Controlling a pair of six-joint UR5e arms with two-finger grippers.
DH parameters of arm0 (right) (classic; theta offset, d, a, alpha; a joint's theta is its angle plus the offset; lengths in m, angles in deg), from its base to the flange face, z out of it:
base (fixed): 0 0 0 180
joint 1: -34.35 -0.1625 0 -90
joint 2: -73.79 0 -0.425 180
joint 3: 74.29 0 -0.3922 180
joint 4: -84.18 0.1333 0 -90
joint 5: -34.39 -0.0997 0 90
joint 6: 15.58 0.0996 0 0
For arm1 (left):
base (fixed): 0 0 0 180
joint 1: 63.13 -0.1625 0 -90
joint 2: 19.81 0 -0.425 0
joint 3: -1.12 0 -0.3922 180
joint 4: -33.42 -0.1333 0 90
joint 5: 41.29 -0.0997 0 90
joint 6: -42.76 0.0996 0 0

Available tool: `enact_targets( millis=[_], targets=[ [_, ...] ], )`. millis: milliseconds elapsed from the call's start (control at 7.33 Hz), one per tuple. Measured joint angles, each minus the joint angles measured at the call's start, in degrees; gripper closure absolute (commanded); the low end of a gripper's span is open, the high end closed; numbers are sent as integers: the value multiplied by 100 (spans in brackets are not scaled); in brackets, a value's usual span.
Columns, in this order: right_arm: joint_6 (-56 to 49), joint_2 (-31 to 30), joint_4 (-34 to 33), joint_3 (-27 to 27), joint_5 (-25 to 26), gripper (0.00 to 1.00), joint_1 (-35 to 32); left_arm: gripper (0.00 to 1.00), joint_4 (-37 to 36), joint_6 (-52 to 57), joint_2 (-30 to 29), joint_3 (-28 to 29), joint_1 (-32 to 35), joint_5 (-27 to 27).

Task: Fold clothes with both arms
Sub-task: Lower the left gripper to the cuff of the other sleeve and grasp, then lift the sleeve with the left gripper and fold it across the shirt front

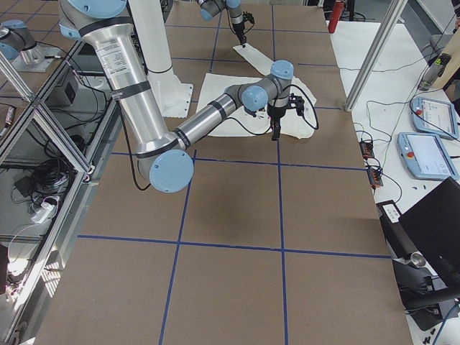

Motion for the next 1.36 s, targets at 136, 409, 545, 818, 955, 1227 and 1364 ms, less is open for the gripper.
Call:
enact_targets(
  millis=[136,409,545,818,955,1227,1364],
  targets=[
    [0,3,-1,-1,0,0,0,74,2,-1,1,0,0,7],
    [0,6,-2,-7,-2,0,-5,95,3,-3,-2,-3,0,17],
    [0,5,0,-8,-6,0,-7,100,1,-4,-5,-19,0,29],
    [0,6,-3,-12,-16,0,-22,100,-9,-3,-6,-69,0,48],
    [0,4,-3,-15,-22,0,-32,100,-23,-6,-6,-133,0,56],
    [2,-7,-2,-24,-51,0,-60,100,-50,-9,-6,-342,2,207],
    [5,-12,2,-29,-108,0,-82,100,-83,-9,-25,-513,12,438]
  ],
)
